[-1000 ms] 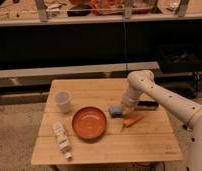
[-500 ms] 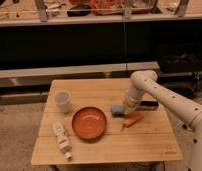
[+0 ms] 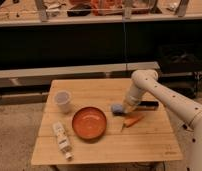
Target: Wipe the white sponge on the table
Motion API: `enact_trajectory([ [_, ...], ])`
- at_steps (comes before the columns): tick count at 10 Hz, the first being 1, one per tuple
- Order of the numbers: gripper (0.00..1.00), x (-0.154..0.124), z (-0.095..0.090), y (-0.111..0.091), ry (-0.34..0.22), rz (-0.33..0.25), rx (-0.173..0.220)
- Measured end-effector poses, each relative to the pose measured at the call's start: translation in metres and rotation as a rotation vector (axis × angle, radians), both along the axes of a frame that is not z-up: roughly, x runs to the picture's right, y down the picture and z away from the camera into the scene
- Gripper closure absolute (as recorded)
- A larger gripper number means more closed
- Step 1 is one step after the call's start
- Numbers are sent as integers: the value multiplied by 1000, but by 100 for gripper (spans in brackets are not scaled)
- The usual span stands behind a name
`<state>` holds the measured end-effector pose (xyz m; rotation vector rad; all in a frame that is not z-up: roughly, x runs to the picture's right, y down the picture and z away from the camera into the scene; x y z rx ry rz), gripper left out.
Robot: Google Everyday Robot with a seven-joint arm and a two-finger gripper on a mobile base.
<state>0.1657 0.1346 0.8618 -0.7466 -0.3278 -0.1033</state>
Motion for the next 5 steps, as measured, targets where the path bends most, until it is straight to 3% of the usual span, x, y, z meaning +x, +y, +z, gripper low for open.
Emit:
enact_trajectory([
  [5, 100, -4, 2, -3, 45, 61, -21],
])
